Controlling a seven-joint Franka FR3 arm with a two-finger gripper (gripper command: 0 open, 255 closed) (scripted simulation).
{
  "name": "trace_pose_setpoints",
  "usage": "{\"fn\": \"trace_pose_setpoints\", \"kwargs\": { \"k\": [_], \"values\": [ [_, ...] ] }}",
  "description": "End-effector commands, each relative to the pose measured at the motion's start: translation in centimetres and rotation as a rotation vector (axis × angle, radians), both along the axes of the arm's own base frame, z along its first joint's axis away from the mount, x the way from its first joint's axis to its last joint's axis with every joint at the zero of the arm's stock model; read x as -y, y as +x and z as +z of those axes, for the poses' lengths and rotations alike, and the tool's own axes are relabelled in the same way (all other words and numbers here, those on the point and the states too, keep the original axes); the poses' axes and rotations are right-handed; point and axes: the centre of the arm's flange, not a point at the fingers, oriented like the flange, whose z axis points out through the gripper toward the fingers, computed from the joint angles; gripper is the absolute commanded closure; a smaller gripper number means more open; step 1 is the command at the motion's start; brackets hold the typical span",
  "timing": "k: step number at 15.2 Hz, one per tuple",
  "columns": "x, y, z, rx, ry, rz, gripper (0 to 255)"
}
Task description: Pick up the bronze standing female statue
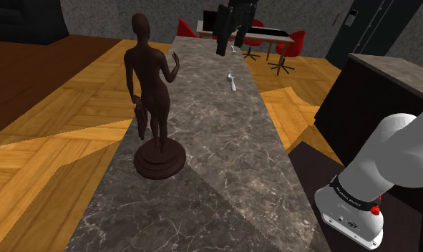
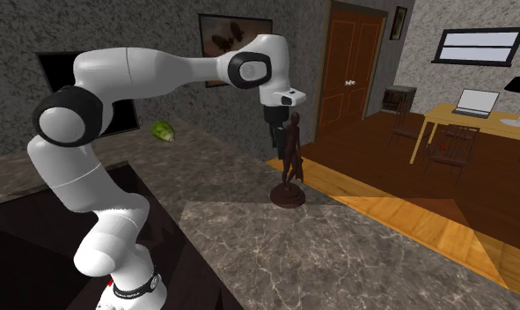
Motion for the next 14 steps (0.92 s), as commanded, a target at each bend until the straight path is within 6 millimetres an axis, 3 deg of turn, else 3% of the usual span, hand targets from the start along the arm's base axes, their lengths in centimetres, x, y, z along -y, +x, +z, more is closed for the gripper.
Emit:
{"fn": "trace_pose_setpoints", "kwargs": {
  "k": [1, 14],
  "values": [
    [-2.7, 0.6, 0.4, 0.004, 0.011, 0.034, 0],
    [-17.8, 2.9, 4.4, 0.028, 0.071, 0.249, 0]
  ]
}}
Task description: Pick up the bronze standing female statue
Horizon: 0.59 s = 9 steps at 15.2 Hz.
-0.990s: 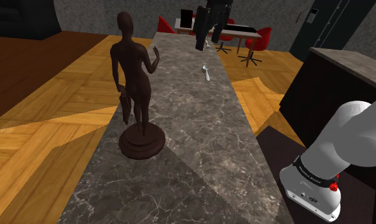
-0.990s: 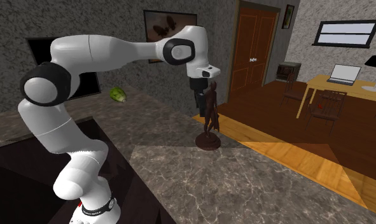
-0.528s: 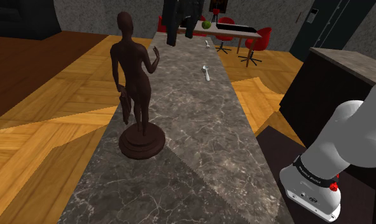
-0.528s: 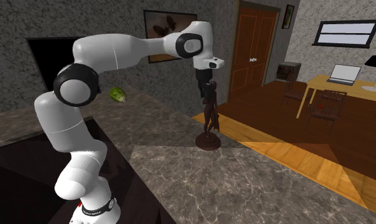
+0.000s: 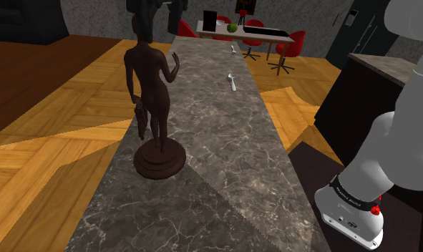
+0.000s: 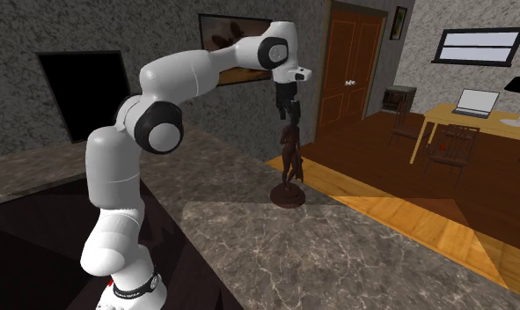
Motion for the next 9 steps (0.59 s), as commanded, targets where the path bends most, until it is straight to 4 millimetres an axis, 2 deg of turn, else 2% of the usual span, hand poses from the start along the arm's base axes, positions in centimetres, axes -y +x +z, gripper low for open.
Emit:
{"fn": "trace_pose_setpoints", "kwargs": {
  "k": [1, 9],
  "values": [
    [-1.8, 0.2, 0.6, 0.002, 0.008, 0.024, 0],
    [-1.8, 0.2, -3.4, 0.002, 0.008, 0.024, 0]
  ]
}}
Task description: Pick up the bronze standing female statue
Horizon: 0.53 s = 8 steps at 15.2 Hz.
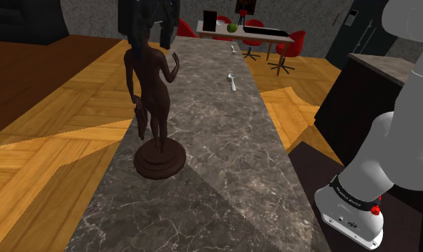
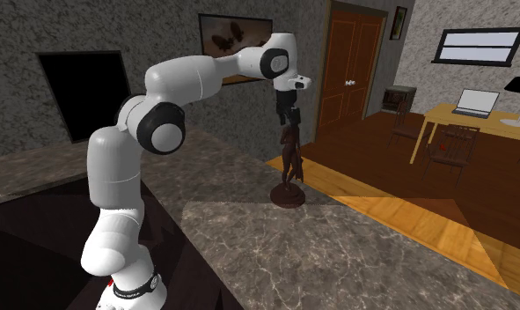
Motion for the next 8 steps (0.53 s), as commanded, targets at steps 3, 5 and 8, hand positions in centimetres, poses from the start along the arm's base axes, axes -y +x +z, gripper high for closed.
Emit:
{"fn": "trace_pose_setpoints", "kwargs": {
  "k": [3, 5, 8],
  "values": [
    [0.06, 0.04, -0.47, 0.0, 0.0, 0.0, 255],
    [0.05, 0.03, -0.48, 0.0, 0.0, 0.0, 255],
    [0.06, 0.01, -0.49, 0.0, 0.0, 0.0, 255]
  ]
}}
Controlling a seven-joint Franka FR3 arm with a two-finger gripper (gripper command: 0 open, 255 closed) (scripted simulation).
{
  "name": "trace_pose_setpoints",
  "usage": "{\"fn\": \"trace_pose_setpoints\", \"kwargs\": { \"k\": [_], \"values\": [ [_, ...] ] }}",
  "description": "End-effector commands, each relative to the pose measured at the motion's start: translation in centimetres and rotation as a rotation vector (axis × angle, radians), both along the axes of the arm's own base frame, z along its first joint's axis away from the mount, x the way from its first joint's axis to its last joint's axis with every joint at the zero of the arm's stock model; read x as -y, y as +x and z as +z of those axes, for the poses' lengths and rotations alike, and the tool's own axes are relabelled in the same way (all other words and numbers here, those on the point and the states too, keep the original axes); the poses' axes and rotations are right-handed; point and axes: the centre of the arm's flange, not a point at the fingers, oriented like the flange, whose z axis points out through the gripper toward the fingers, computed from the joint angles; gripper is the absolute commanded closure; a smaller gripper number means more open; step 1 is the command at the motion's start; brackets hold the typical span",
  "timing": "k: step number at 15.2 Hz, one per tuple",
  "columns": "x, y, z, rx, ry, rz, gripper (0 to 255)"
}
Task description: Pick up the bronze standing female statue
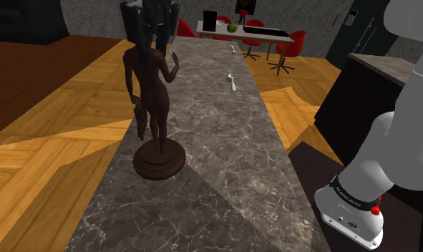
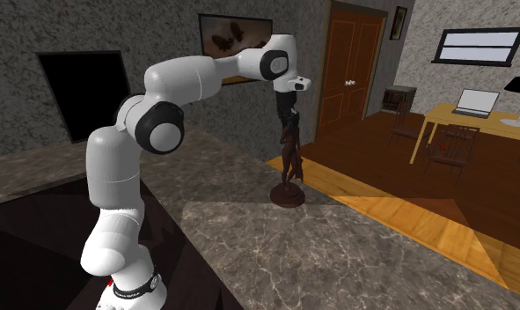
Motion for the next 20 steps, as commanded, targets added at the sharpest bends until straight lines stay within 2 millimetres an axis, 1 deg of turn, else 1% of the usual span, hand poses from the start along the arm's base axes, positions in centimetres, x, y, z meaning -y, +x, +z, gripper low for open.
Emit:
{"fn": "trace_pose_setpoints", "kwargs": {
  "k": [1, 3, 18, 20],
  "values": [
    [0.0, 0.0, -0.1, -0.001, -0.001, 0.0, 255],
    [0.0, 0.1, -0.1, -0.001, -0.001, 0.0, 255],
    [0.0, 0.1, 7.8, -0.001, -0.001, 0.0, 255],
    [0.0, 0.1, 7.9, -0.001, -0.001, 0.0, 255]
  ]
}}
